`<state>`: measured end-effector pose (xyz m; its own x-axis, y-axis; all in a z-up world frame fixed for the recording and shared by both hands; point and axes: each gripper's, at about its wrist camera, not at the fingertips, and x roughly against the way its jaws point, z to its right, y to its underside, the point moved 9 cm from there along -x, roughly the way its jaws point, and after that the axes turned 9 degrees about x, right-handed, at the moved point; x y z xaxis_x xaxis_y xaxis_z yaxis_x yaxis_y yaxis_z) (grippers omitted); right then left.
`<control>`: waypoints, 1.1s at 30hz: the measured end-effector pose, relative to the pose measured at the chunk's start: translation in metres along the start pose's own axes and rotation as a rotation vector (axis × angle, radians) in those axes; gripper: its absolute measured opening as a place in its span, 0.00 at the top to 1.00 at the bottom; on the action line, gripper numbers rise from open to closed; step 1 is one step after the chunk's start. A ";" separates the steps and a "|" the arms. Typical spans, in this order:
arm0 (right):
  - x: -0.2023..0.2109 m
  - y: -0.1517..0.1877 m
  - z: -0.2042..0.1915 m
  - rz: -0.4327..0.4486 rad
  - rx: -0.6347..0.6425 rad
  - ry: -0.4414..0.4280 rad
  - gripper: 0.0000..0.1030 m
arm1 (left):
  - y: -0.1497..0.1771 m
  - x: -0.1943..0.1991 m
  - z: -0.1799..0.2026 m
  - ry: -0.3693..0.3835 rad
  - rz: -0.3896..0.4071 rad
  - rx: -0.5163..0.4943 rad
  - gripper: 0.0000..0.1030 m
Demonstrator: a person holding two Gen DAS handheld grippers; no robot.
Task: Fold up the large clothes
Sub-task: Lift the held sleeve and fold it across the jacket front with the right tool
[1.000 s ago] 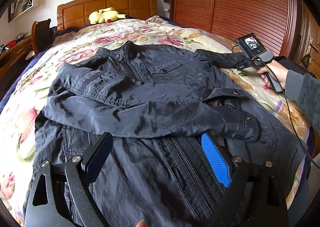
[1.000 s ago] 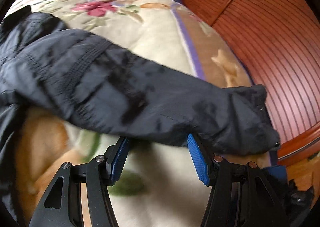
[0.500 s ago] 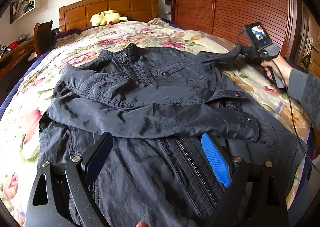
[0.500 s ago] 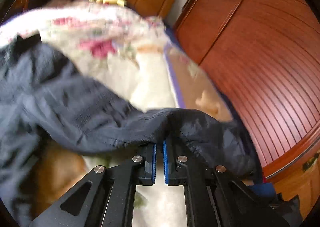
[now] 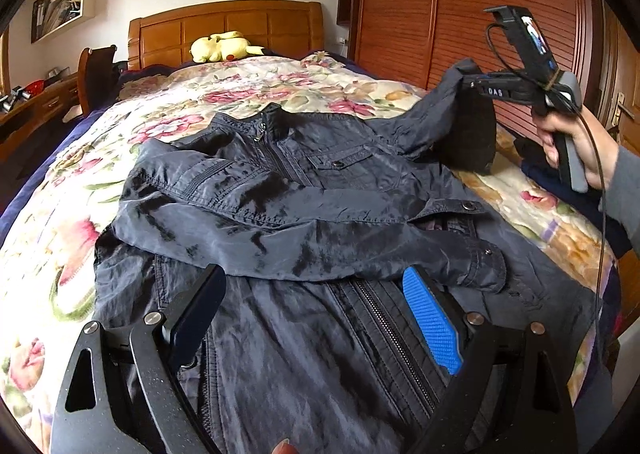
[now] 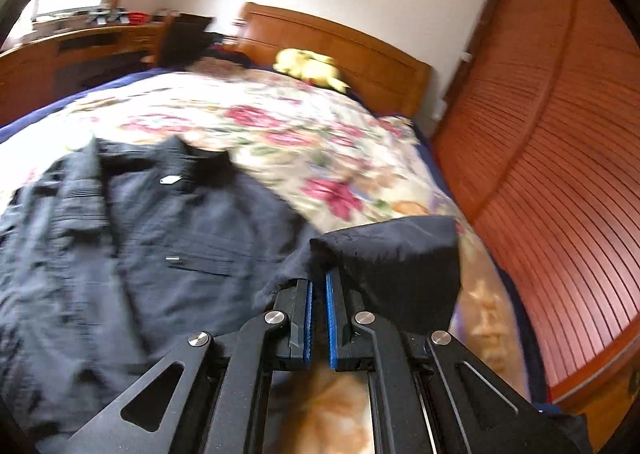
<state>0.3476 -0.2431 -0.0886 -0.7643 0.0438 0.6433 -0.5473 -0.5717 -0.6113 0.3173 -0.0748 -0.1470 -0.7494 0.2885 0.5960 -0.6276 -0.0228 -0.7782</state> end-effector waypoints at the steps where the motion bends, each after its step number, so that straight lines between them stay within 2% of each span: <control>1: 0.000 0.000 -0.010 -0.002 0.009 -0.019 0.94 | 0.000 0.001 -0.001 0.001 0.003 0.002 0.12; 7: -0.010 0.017 -0.052 -0.050 0.013 -0.086 0.94 | -0.002 0.011 -0.007 0.005 0.020 0.011 0.12; 11: -0.020 0.030 -0.055 -0.080 -0.022 -0.111 0.94 | -0.003 0.016 -0.012 0.004 0.027 0.017 0.12; 12: -0.019 0.032 -0.056 -0.087 -0.030 -0.115 0.90 | -0.004 0.017 -0.012 0.003 0.028 0.017 0.12; 16: -0.024 0.034 -0.062 -0.110 -0.050 -0.140 0.87 | -0.005 0.022 -0.015 0.004 0.038 0.021 0.12; 21: -0.030 0.051 -0.071 -0.151 -0.075 -0.171 0.82 | -0.006 0.022 -0.016 0.006 0.038 0.028 0.12; 27: -0.018 0.057 -0.056 -0.133 -0.114 -0.171 0.71 | -0.005 0.020 -0.012 0.009 0.035 0.017 0.12; 31: -0.007 0.054 -0.030 -0.090 -0.145 -0.122 0.56 | -0.005 0.019 -0.010 0.010 0.034 0.015 0.12; 33: -0.004 0.057 -0.012 -0.085 -0.171 -0.083 0.52 | -0.004 0.020 -0.010 0.013 0.036 0.016 0.12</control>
<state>0.3155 -0.2656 -0.1319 -0.6861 0.0138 0.7274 -0.6639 -0.4209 -0.6181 0.3074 -0.0593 -0.1337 -0.7691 0.2992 0.5648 -0.6034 -0.0486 -0.7960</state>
